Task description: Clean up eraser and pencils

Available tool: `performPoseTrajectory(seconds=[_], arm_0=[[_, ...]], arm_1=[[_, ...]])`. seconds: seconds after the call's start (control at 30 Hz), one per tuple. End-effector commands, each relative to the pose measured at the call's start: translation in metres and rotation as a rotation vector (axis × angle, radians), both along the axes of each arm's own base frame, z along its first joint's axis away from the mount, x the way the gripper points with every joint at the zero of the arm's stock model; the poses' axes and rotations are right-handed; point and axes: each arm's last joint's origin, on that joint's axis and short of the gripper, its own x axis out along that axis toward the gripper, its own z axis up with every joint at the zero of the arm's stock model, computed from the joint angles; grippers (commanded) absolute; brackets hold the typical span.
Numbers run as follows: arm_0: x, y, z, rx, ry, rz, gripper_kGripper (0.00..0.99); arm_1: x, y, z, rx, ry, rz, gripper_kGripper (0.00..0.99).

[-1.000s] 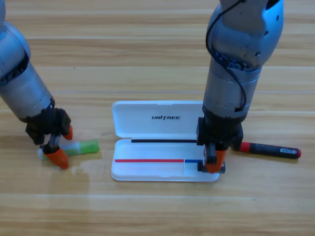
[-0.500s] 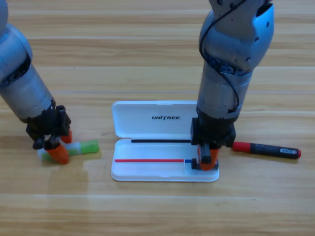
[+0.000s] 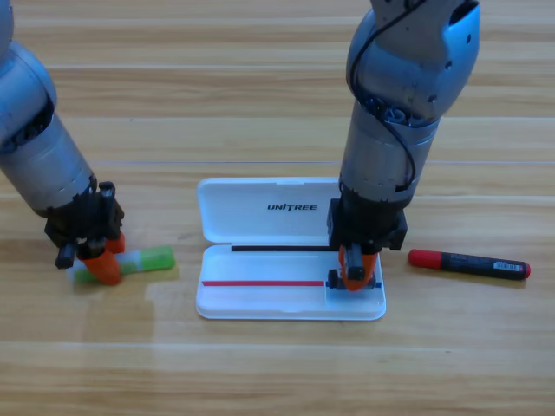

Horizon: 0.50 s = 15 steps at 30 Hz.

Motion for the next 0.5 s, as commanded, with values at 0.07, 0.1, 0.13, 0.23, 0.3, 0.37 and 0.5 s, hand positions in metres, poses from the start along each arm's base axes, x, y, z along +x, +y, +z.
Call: performPoseTrajectory(seconds=[0.07, 0.1, 0.13, 0.23, 0.3, 0.37, 0.5], arm_0=[[-0.0054, -0.0012, -0.0121, 0.035, 0.021, -0.060, 0.209], [-0.0054, -0.0012, -0.0121, 0.035, 0.021, -0.060, 0.206], [-0.0059, -0.0009, -0.0124, 0.036, 0.024, -0.060, 0.153], [-0.0058, -0.0010, -0.0129, 0.037, 0.025, -0.063, 0.114], [-0.0058, -0.0010, -0.0140, 0.040, 0.028, -0.072, 0.103], [-0.0054, -0.0012, -0.0157, 0.043, 0.035, -0.074, 0.103], [-0.0050, -0.0016, -0.0139, 0.037, 0.033, -0.070, 0.049]], arm_1=[[0.0009, 0.0125, -0.0285, -0.045, 0.012, 0.028, 0.008], [0.0010, 0.0124, -0.0285, -0.046, 0.010, 0.028, 0.009], [0.0008, 0.0122, -0.0289, -0.047, 0.011, 0.029, 0.009], [0.0004, 0.0114, -0.0292, -0.051, 0.011, 0.031, 0.009], [0.0002, 0.0111, -0.0289, -0.051, 0.011, 0.031, 0.009], [-0.0001, 0.0108, -0.0285, -0.051, 0.011, 0.031, 0.009], [-0.0004, 0.0104, -0.0292, -0.054, 0.012, 0.031, 0.011]])
